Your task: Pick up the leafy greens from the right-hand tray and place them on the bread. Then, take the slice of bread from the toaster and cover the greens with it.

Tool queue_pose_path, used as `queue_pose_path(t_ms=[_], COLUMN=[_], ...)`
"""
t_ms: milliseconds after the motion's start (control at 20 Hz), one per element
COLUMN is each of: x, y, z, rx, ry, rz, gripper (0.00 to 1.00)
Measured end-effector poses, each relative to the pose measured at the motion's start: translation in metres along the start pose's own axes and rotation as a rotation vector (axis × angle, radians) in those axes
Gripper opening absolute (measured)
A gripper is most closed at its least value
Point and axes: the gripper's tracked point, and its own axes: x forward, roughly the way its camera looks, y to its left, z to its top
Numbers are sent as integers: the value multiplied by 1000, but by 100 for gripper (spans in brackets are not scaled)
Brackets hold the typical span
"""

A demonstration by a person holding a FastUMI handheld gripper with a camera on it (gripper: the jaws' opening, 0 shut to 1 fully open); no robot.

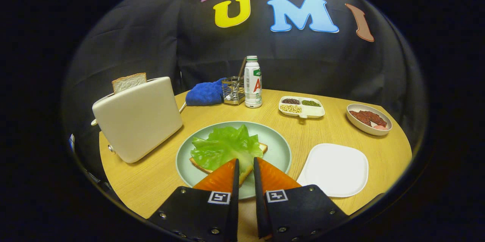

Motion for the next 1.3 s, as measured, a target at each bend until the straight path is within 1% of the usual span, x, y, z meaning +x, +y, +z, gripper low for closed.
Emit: queue_pose_path(t_ms=[50,100,200,250,400,450,550,650,900,1000,1100,1300], x=[-2,-7,-17,-24,-48,-56,-70,-77,-74,-72,-68,-52], y=[-1,-7,-20,-20,3,8,10,17,64,87,105,143], z=[1,5,19,29,58,67,83,90,98,100,103,106], rx=[-13,-35,-76,-74,-24,-11,8,30,63,55,31,29], ry=[2,-7,-64,-103,-234,-277,-351,-377,-361,-368,-371,-354], rz=[-4,-40,-120,-139,-116,-127,-179,-214,-156,-120,-100,-63], gripper=[26,40,41,41,41,41,41,41,41,41,41,41])
